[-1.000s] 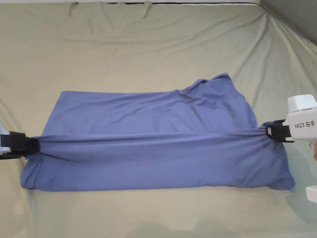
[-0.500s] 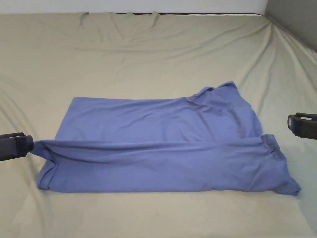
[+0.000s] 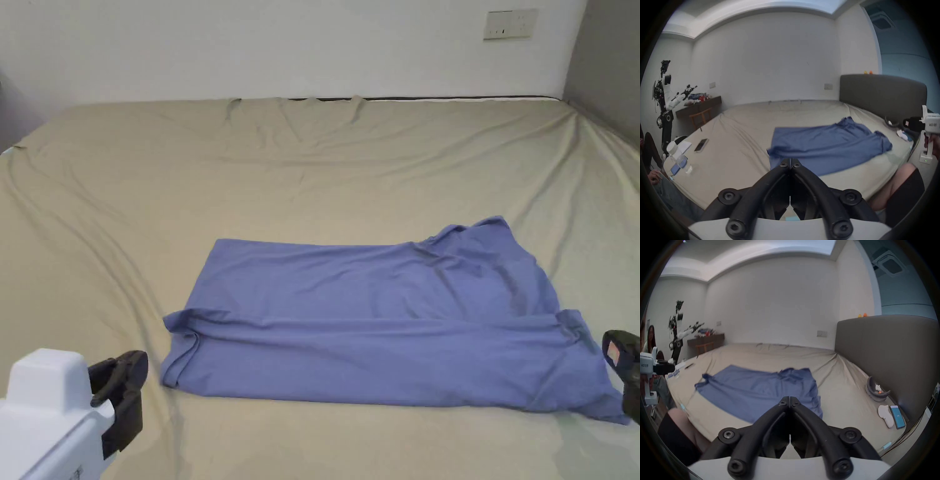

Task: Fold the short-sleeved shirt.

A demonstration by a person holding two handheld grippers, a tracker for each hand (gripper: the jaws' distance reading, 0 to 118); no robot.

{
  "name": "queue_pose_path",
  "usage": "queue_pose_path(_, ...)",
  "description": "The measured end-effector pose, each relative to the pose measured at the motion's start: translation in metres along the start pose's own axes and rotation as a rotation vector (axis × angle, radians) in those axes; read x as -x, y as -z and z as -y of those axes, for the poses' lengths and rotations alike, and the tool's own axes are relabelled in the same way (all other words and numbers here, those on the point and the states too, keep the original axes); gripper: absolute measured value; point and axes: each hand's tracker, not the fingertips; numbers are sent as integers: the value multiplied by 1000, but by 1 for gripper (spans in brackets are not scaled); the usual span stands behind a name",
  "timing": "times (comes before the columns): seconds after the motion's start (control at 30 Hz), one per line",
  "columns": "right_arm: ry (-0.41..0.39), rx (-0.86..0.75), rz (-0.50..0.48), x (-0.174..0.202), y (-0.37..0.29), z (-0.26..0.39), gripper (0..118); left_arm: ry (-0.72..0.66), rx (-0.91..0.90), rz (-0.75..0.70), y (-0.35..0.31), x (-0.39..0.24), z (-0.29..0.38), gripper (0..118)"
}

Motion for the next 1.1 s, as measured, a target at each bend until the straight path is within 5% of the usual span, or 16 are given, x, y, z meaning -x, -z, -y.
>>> queue_pose_path(0.07,49,75,-69,1,4,1,0,-48,66,46,15,9,9,0)
queue_pose_path(0.27,84,56,-47,11,8,-10,0,-45,160,38,66,24,6,0)
queue_pose_path(0.3,66,63,-47,13,10,-9,0,-41,198,33,83,25,5,7)
queue_pose_path(0.37,58,74,-49,6,16,-2,0,-28,239,17,118,32,5,75)
queue_pose_path(0.4,64,82,-56,5,18,-2,0,-29,232,9,135,33,7,97)
queue_pose_path(0.43,72,88,-61,4,19,-1,0,-14,257,-8,150,34,9,102)
queue_pose_path(0.53,88,98,-60,3,21,-2,0,-18,340,-53,194,44,18,81)
queue_pose_path(0.63,86,116,-53,1,23,0,0,-69,396,-33,221,50,34,76)
queue_pose_path(0.77,77,145,-36,-2,25,7,0,-112,412,32,218,52,35,31)
queue_pose_path(0.8,86,152,-39,-3,26,8,0,-101,381,109,215,51,34,4)
queue_pose_path(0.9,102,187,-44,-7,32,11,0,55,417,99,210,37,35,4)
queue_pose_path(1.1,141,295,-58,-24,52,18,0,-200,306,105,177,59,11,4)
